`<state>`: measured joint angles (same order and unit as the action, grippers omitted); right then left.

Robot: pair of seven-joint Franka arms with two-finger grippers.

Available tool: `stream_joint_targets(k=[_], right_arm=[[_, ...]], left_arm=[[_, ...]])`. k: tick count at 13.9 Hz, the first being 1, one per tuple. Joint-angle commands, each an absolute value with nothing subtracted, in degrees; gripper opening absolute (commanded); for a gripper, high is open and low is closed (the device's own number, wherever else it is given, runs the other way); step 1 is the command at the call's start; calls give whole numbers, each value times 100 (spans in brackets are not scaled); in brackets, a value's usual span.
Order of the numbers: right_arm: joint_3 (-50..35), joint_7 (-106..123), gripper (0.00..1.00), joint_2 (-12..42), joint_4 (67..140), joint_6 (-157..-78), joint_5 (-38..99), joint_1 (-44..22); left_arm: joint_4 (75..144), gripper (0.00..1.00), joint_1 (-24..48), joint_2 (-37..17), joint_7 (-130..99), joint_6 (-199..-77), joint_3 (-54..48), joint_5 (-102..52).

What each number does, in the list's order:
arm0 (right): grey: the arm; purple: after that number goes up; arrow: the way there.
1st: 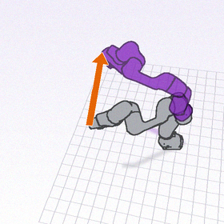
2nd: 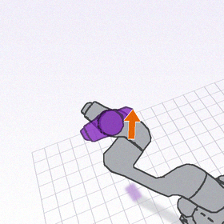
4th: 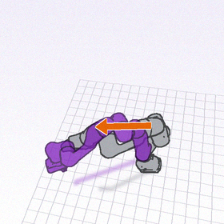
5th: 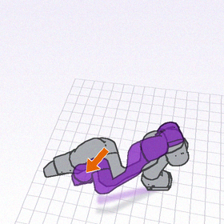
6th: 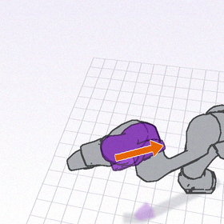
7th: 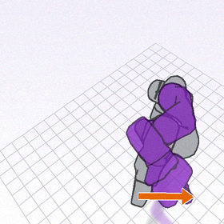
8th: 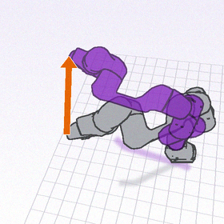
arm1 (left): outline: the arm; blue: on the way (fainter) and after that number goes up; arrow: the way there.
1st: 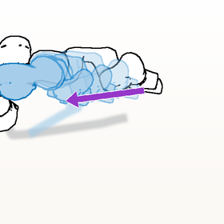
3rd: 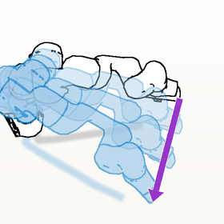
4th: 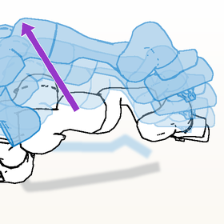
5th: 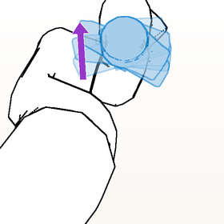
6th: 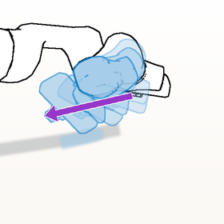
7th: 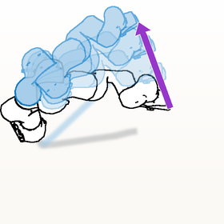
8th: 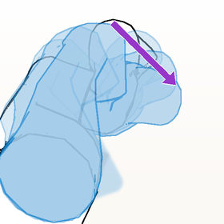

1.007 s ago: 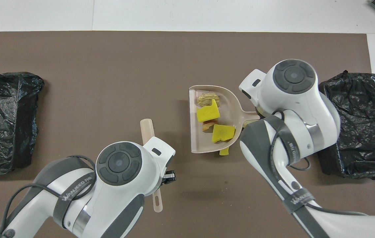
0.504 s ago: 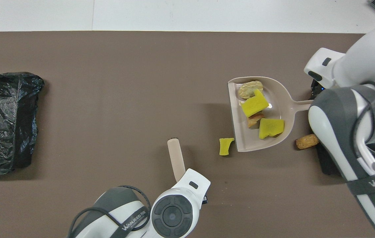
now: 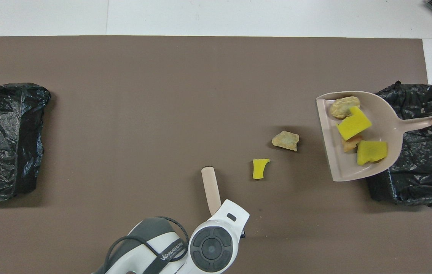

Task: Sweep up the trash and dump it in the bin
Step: 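Tip the dustpan over the bin while the left gripper drops the brush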

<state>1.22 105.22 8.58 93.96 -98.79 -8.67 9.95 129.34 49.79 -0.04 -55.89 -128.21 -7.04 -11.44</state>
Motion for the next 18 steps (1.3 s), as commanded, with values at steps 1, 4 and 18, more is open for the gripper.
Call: stream_joint_targets(k=[1, 4, 18], right_arm=[[61, 11064, 0, 782, 9387, -9852, -852, 1518], [88, 11310, 0, 721, 9422, -10229, -1203, 2090], [36, 9381, 0, 414, 10141, -11057, -4542, 1776]], left_arm=[[13175, 0, 5185, 36, -5458, -13052, -624, -1257], [13166, 0, 5238, -132, -5353, -13061, -624, -1257], [12411, 100, 3667, 61, -5194, -12314, -545, -749]])
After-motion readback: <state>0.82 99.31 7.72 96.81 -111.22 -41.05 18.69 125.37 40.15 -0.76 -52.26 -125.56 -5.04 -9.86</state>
